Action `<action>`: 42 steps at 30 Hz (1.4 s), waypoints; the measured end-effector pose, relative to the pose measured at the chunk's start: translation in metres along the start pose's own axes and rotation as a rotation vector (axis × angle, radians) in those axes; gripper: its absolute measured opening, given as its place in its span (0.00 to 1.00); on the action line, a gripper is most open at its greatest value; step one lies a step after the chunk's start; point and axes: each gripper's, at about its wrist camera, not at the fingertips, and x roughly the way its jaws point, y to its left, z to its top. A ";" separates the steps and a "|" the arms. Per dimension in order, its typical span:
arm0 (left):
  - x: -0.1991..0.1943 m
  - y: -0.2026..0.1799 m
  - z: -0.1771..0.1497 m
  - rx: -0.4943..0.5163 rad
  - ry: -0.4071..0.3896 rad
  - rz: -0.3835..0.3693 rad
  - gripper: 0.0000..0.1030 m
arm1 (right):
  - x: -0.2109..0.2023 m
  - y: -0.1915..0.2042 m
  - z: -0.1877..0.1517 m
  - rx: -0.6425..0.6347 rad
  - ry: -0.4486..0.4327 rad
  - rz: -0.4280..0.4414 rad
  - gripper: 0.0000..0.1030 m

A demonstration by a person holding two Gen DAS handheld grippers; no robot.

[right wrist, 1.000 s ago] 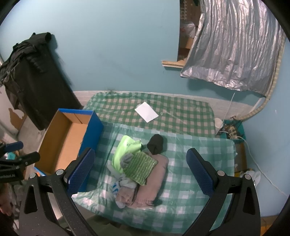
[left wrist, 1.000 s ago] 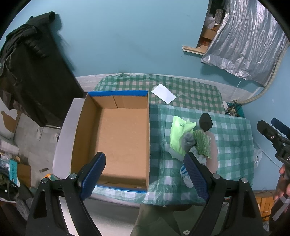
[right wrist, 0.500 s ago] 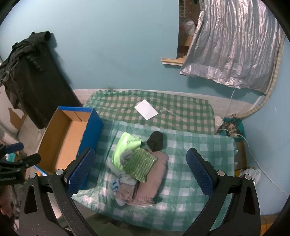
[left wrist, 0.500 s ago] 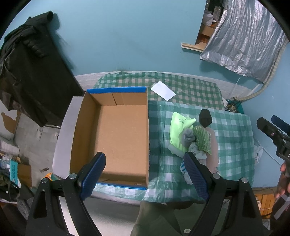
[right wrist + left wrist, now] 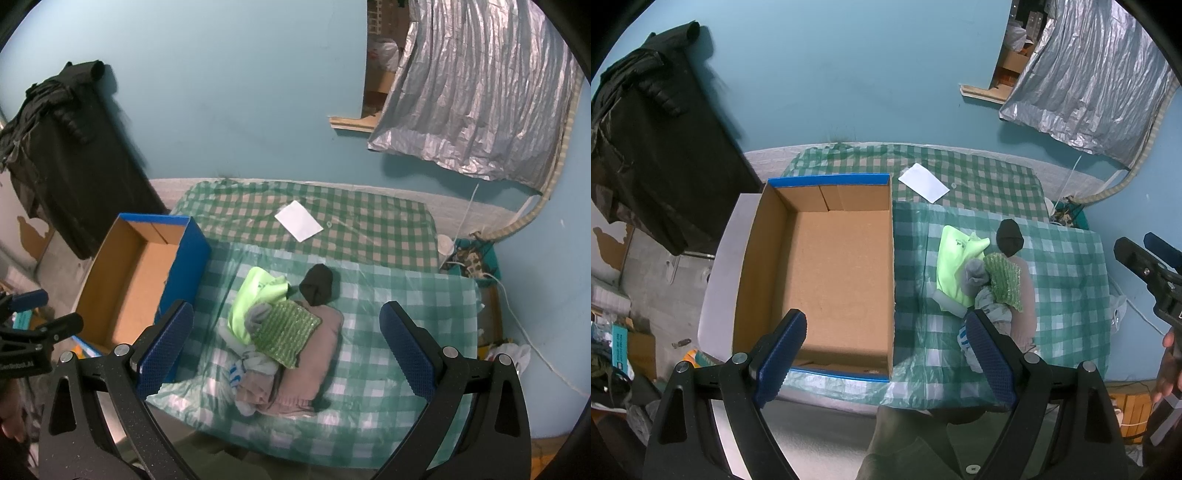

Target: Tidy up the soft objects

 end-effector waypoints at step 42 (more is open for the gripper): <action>0.007 -0.016 -0.004 0.023 0.024 -0.004 0.87 | 0.018 -0.007 -0.013 -0.015 0.081 0.004 0.98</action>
